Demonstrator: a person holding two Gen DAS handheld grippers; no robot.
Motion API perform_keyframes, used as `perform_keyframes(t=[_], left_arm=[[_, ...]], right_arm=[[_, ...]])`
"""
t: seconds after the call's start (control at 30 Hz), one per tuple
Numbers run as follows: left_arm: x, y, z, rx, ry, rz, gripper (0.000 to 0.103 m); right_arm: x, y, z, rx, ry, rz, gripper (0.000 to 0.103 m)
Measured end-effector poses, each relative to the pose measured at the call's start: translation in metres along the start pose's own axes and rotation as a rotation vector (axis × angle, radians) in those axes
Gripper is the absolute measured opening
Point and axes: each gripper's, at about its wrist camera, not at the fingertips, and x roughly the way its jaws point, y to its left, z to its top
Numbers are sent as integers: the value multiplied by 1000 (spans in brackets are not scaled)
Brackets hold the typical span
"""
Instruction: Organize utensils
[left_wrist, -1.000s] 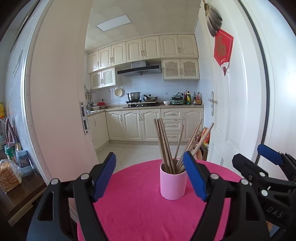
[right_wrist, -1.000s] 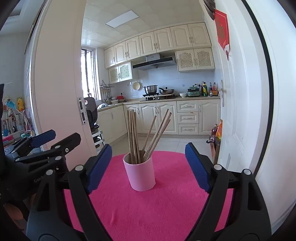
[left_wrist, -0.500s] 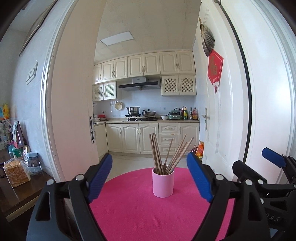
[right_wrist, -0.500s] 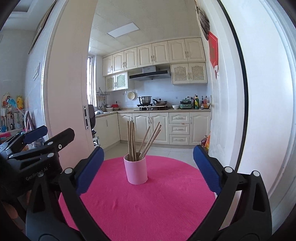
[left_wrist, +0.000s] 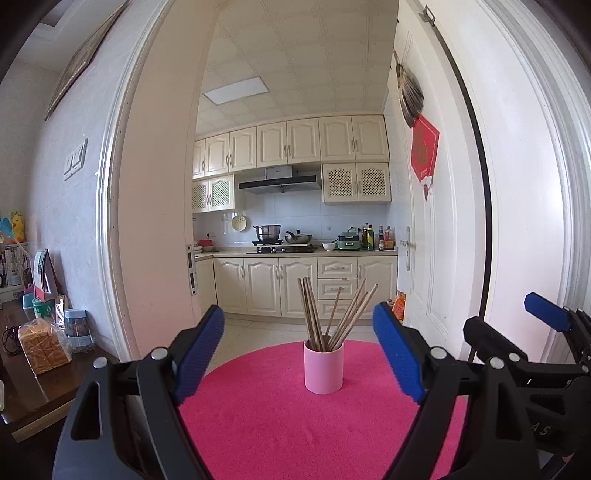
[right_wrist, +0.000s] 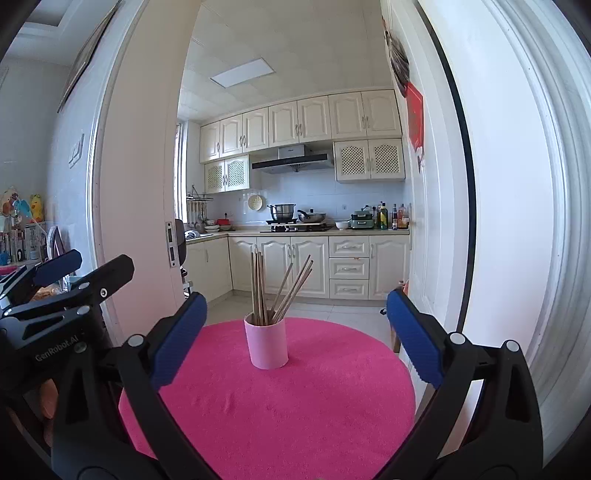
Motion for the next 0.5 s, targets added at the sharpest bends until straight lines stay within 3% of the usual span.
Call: perform_keyframes(t=[0.5], left_arm=[[-4,0,0,-5,-4,-18,81]], right_arm=[[-5,-3,1,6,0,-9,96]])
